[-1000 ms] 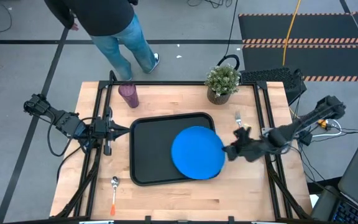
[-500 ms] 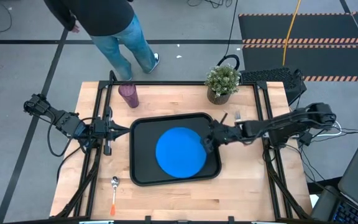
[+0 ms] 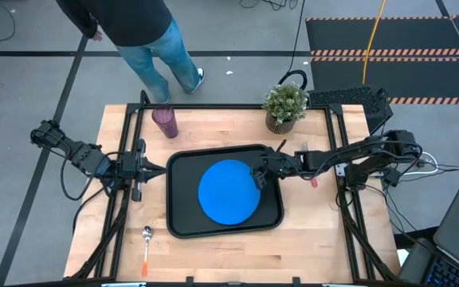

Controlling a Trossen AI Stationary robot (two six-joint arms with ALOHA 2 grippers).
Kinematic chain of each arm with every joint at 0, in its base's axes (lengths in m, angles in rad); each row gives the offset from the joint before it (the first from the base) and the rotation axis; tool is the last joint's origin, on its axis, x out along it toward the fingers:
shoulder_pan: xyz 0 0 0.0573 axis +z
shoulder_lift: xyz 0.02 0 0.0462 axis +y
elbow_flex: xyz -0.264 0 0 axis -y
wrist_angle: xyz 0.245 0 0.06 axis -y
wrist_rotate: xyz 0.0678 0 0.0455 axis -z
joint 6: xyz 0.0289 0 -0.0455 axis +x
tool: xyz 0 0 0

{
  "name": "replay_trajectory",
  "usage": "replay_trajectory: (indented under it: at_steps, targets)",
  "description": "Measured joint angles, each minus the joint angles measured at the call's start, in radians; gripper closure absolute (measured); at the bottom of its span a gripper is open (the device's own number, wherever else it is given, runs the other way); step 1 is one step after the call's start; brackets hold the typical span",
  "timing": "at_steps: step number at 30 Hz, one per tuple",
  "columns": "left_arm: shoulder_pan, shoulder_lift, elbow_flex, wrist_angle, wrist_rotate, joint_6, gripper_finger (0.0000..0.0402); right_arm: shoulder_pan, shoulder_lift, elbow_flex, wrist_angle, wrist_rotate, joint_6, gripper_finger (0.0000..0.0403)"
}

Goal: Pick and place plate/cup/fork/spoon on tray
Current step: Put the blue plate on the black serving tray

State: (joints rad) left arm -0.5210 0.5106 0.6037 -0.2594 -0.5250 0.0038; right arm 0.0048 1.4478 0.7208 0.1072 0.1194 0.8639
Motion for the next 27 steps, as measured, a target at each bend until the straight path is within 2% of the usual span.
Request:
replay_trajectory:
  at_steps: [8,16,20,24,27]
  targets:
    - [-0.028,0.000,0.000,0.001,0.003,0.002,0.0392,0.005,0.042,0.000,0.060,0.052,-0.056,0.0254]
    - [-0.053,0.000,0.000,0.002,0.005,0.013,0.0392,0.016,0.072,0.000,0.153,0.130,-0.169,0.0223]
    - [-0.063,0.002,0.000,0.002,0.005,0.013,0.0392,0.014,0.051,0.000,0.120,0.089,-0.220,0.0227]
    - [-0.067,0.008,0.000,0.002,0.005,0.013,0.0392,0.021,0.054,0.000,0.143,-0.030,-0.337,0.0236]
    - [-0.067,0.013,0.000,0.002,0.005,0.014,0.0392,0.047,0.077,0.000,0.182,-0.045,-0.385,0.0242]
